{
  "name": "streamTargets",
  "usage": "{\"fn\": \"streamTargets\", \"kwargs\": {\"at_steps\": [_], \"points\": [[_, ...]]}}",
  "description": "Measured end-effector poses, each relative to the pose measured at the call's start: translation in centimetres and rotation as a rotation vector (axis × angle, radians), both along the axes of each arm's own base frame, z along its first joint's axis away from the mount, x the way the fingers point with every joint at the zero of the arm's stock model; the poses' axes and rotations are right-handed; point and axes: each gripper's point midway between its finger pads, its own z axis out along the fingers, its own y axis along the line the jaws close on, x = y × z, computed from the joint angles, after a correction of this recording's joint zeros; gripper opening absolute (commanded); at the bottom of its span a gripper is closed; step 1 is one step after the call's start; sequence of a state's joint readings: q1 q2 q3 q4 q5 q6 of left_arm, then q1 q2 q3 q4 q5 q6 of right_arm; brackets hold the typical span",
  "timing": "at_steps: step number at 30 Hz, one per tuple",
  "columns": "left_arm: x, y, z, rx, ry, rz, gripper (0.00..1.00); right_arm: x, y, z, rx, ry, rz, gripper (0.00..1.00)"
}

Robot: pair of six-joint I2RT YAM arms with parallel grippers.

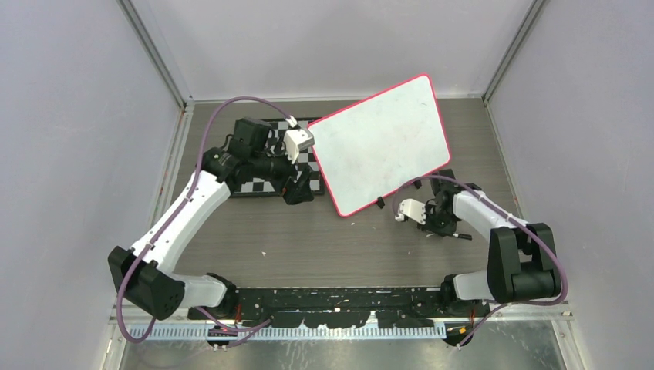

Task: Write a sentence on the whiteboard
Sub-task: Open the whiteboard marker at the center of the board.

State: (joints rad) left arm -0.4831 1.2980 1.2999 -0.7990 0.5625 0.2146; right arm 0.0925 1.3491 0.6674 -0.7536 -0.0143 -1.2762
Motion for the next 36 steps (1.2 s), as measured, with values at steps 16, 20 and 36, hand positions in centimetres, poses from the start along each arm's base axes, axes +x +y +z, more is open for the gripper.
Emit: {"fn": "streamTargets", "kwargs": {"at_steps": [16, 20, 36], "points": [[0.5, -0.5, 5.3, -0.083, -0.006, 0.088, 1.0, 8.0, 10.3, 16.0, 0.562, -0.219, -0.442, 0.0], [0.9, -1.0, 6.2, -0.128, 0.017, 0.133, 1.0, 11.1, 14.0, 26.0, 0.893, -0.308, -0.619, 0.0], [3.6, -10.9, 11.5, -0.557, 0.226, 0.073, 0.91, 15.5, 21.6, 39.1, 1.608, 0.104, -0.991, 0.0]]}}
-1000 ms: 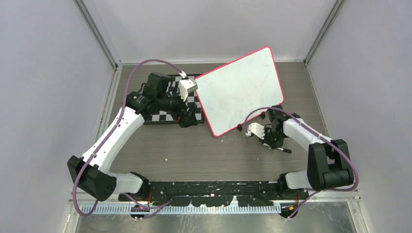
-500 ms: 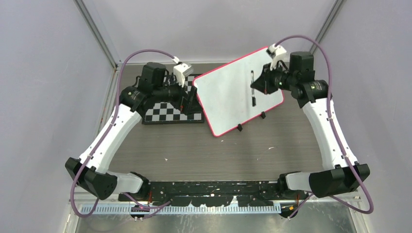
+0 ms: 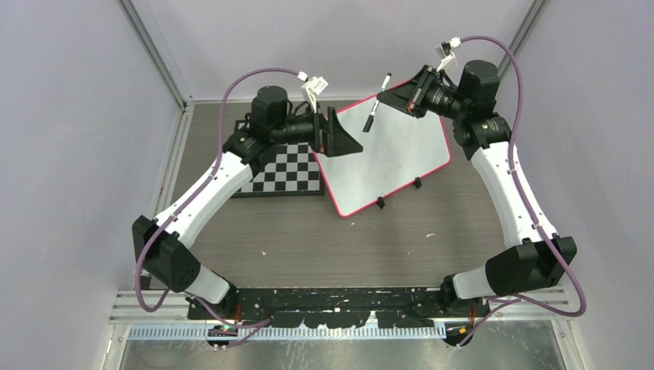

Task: Write a sentence on the whiteboard
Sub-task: Open the whiteboard marker at the center of the board.

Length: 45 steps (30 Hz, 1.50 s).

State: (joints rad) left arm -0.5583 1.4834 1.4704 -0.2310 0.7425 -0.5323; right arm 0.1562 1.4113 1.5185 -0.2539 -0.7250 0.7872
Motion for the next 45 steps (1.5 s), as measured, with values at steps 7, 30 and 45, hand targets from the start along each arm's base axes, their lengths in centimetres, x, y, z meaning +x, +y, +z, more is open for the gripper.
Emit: {"fn": "streamTargets", "kwargs": {"at_steps": [7, 30, 45], "points": [[0.7, -2.2, 2.3, -0.147, 0.063, -0.031, 0.76, -0.7, 1.0, 2.0, 0.091, -0.009, 0.043, 0.0], [-1.1, -0.1, -1.0, -0.039, 0.012, -0.202, 0.0, -6.9, 0.2, 0.1, -0.148, -0.102, 0.296, 0.77], [-11.6, 1.6, -4.9, 0.124, -0.063, -0.602, 0.0, -16.7, 1.1, -6.6, -0.383, -0.025, 0.712, 0.68]]}}
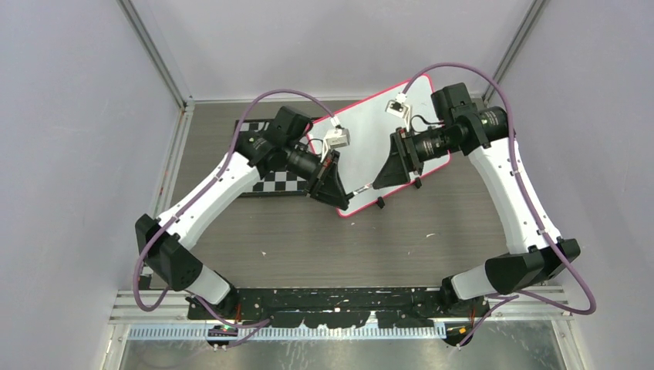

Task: Write a sentence on the whiteboard
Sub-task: Open the whiteboard marker at the center of the board.

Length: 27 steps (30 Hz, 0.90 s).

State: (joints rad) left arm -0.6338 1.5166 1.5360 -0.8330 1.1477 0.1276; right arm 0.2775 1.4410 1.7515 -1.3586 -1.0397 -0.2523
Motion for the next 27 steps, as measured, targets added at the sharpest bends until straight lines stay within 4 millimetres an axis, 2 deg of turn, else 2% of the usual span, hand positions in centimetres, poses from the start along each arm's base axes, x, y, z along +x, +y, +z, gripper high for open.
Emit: {"fn": "streamTargets", "kwargs": {"at_steps": [3, 6, 13, 22, 27], "points": [[-1.2, -0.4, 0.5, -0.008, -0.029, -0.048, 0.0, -0.7, 0.5, -0.5, -0.007, 0.016, 0.012, 0.6], [-1.1, -0.4, 0.5, -0.003, -0.038, -0.061, 0.0, -1.2, 0.9, -0.4, -0.001, 0.014, 0.018, 0.55], [-1.9, -1.2, -1.2, 0.044, -0.017, -0.124, 0.0, -1.8, 1.5, -0.3, 0.004, 0.009, 0.039, 0.41], [-2.2, -1.4, -1.6, 0.059, -0.001, -0.136, 0.0, -2.7, 1.4, -1.2, -0.031, 0.005, 0.075, 0.45], [-2.1, -1.4, -1.3, 0.055, -0.01, -0.135, 0.0, -3.0, 1.2, -1.9, -0.053, 0.021, 0.079, 0.42]]}}
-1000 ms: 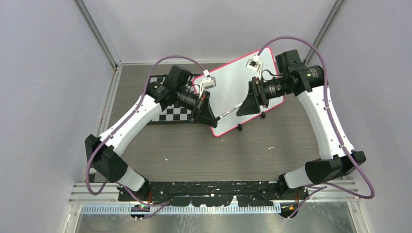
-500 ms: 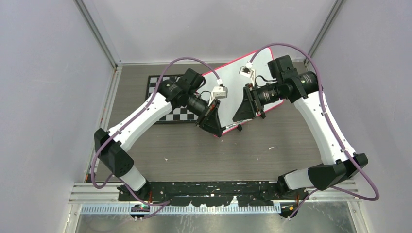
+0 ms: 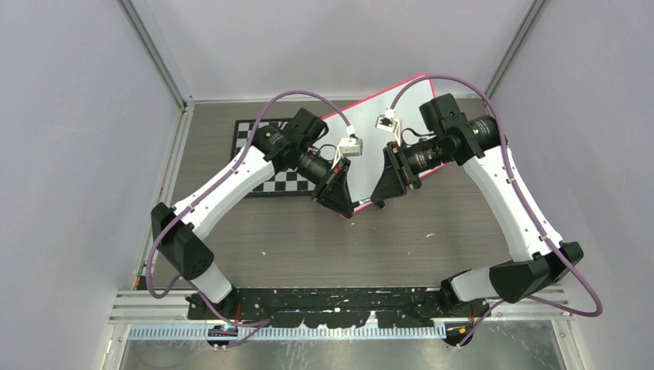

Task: Write a sentence on the whiteboard
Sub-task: Open the whiteboard marker at the center of the board.

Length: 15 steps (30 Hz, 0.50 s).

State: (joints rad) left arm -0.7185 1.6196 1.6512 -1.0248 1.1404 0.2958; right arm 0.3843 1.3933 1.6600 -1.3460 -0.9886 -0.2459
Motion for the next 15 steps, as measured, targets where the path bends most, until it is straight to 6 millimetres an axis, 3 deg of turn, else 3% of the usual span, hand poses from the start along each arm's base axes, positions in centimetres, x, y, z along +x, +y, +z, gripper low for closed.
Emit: {"fn": "streamTargets", "kwargs": {"at_steps": [6, 15], "points": [[0.12, -0.09, -0.11, 0.012, 0.014, 0.011, 0.0, -0.39, -0.11, 0.06, 0.001, -0.009, 0.007, 0.33], [0.43, -0.44, -0.06, 0.011, 0.025, 0.023, 0.0, -0.37, -0.08, 0.23, 0.007, -0.007, -0.006, 0.38]]}}
